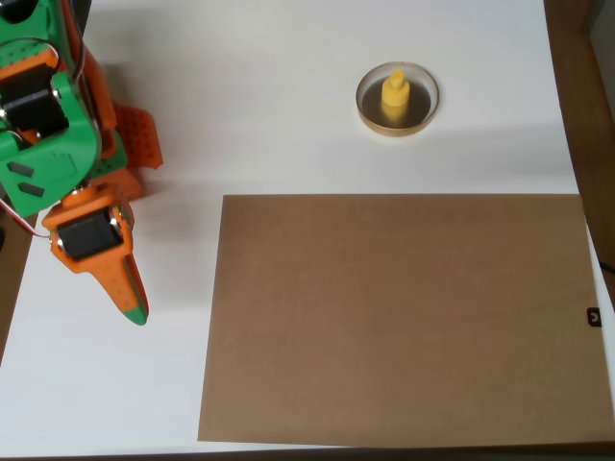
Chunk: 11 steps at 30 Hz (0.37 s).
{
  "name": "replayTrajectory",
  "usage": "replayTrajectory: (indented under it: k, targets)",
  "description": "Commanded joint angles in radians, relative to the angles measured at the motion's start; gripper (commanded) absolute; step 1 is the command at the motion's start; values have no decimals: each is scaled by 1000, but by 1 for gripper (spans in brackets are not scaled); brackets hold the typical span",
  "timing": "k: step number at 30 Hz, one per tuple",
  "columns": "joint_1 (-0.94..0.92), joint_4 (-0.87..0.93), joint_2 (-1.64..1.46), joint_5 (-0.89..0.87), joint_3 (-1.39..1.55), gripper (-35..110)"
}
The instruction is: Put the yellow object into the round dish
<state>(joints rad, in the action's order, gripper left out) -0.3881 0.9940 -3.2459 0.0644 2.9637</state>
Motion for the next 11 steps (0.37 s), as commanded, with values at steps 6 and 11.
replayTrajectory:
  k: [6,11]
  targets:
    - [-8,14,-20,21,-3,0]
    - [-8,14,-20,21,-3,0]
